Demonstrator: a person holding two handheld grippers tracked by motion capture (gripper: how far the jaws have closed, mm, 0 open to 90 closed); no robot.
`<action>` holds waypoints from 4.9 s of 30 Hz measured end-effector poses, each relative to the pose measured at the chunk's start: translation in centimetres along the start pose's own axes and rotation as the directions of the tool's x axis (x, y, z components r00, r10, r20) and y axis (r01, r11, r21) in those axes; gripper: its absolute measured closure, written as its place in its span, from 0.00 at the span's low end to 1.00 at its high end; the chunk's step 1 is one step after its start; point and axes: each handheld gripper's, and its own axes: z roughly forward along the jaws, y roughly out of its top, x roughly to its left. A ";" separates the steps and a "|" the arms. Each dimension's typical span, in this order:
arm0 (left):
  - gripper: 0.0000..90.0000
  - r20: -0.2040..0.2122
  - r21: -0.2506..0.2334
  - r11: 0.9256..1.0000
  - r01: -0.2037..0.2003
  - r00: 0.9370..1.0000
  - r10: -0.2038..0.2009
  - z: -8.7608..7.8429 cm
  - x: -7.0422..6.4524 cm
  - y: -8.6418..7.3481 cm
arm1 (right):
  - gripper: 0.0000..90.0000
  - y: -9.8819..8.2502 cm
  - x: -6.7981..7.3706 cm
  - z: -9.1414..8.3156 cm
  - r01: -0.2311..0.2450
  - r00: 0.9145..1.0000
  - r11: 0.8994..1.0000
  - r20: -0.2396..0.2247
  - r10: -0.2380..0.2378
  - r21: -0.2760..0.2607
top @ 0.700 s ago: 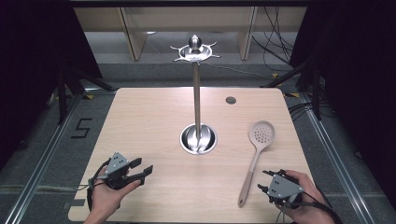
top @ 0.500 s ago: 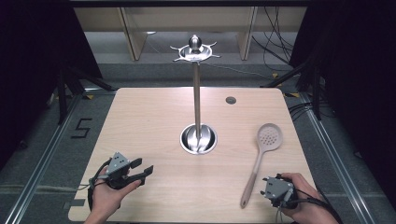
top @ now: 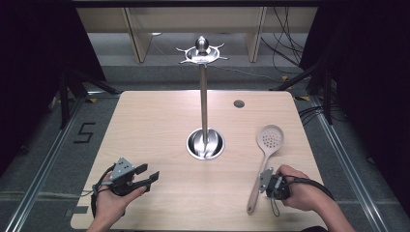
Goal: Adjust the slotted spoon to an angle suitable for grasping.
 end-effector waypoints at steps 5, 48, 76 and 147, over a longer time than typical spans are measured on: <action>0.47 0.003 0.004 1.000 0.006 1.000 -0.006 0.0 -0.1 0.0 | 1.00 1.1 -0.7 0.6 0.011 0.999 1.000 -0.032 -0.010 0.023; 0.47 -0.003 0.007 1.000 0.000 1.000 0.000 0.1 0.2 0.1 | 0.62 6.9 -6.5 2.9 0.242 0.970 0.966 -0.028 -0.240 0.088; 0.47 -0.003 0.009 1.000 0.009 1.000 -0.009 0.3 0.1 -0.1 | 0.85 5.3 -5.7 -2.9 0.108 0.976 0.948 0.212 -0.044 -0.298; 0.47 -0.013 -0.058 0.998 0.017 1.000 -0.018 0.3 0.0 0.0 | 0.85 1.0 -0.3 -7.8 -0.323 0.749 0.276 -0.067 0.659 -0.905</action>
